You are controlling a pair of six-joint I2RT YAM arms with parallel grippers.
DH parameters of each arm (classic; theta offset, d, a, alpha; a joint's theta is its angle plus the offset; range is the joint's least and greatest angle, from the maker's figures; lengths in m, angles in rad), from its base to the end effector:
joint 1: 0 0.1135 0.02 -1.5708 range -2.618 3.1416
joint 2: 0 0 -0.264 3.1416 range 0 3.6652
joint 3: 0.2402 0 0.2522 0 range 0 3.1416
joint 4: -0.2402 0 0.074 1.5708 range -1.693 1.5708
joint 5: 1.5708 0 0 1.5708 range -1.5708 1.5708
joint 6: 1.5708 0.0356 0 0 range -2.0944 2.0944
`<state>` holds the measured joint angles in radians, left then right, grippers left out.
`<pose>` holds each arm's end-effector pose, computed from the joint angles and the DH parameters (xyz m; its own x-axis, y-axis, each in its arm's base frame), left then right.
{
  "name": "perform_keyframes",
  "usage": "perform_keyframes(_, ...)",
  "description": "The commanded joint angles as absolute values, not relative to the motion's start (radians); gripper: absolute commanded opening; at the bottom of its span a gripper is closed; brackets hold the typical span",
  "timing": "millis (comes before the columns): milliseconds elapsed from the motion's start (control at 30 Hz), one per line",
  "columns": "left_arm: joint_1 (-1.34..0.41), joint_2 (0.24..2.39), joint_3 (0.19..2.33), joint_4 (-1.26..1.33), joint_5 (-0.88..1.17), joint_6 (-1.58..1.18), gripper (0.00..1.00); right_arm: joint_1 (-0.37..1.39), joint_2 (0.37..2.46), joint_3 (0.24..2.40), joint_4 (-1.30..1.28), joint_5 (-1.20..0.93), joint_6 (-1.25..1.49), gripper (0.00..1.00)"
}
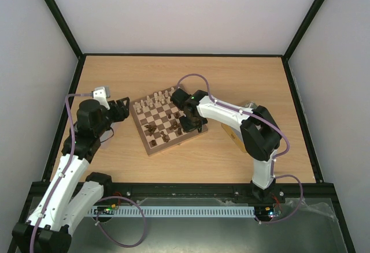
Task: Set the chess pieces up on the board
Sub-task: Place the chess piece on the chessboard.
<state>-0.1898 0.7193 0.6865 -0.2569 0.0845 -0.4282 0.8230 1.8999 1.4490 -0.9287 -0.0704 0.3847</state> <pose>0.1694 -0.0356 0.3081 -0.3662 -0.3509 -0.8618 0.1268 0.8987 -0.4199 0.2516 0.2750 0.2031 -0.8967 -0.4163 -0.1502 -0.4358 0.8898 0.1353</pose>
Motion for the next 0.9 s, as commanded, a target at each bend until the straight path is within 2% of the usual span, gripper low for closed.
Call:
perform_keyframes(0,-0.193,0.704,0.675,-0.257,0.075,-0.413,0.69,0.828,1.9,1.439,-0.901,-0.035,0.382,0.09)
perform_keyframes(267,-0.193,0.707,0.676,-0.257,0.076,-0.413,0.69,0.827,1.9,1.438,-0.894,-0.025,0.383,0.11)
perform_keyframes(467,-0.192,0.708,0.675,-0.256,0.077,-0.413,0.69,0.827,1.833,1.497,-0.886,0.023,0.416,0.32)
perform_keyframes(867,-0.192,0.711,0.676,-0.26,0.074,-0.416,0.69,0.827,1.858,1.534,-0.717,0.033,0.467,0.33)
